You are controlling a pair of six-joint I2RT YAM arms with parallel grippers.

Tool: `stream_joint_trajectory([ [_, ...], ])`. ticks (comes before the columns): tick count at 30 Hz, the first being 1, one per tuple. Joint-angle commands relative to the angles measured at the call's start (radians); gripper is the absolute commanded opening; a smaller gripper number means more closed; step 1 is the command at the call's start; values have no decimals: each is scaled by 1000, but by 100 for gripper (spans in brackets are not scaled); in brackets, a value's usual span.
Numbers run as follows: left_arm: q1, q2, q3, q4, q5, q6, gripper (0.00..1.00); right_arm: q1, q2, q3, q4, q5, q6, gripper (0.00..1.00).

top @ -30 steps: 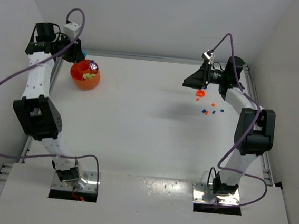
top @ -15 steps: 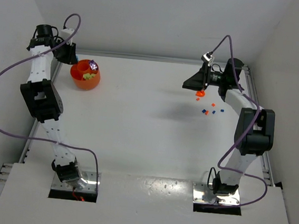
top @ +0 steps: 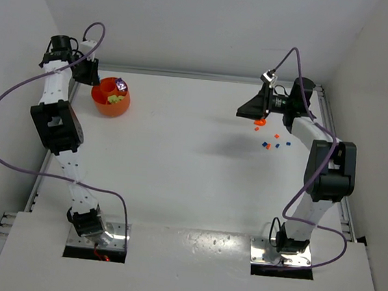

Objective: Sort the legos into containers by color

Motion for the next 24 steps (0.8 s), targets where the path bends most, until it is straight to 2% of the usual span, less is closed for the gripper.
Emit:
stream_joint_trajectory([
  [1, 5, 4, 45, 31, -14, -16, 29, -2, -17, -10, 54, -24, -39, 50],
  [5, 5, 25, 45, 49, -14, -25, 30, -2, -17, -10, 44, -24, -39, 50],
  [8, 5, 26, 45, 49, -14, -25, 35, -2, -17, -10, 44, -24, -39, 50],
  [11, 5, 26, 45, 58, -14, -25, 43, -2, -17, -10, 44, -24, -39, 50],
  [13, 5, 26, 45, 58, -14, -25, 52, -2, -17, -19, 35, -24, -48, 50],
  [16, 5, 26, 45, 80, -5, -44, 57, -2, -17, -19, 35, -24, -48, 50],
  [21, 5, 4, 54, 109, 43, -68, 58, -2, -26, -19, 26, -24, -57, 50],
  [24, 5, -77, 19, 168, 96, -81, 59, -2, -37, -19, -3, -15, -94, 47],
])
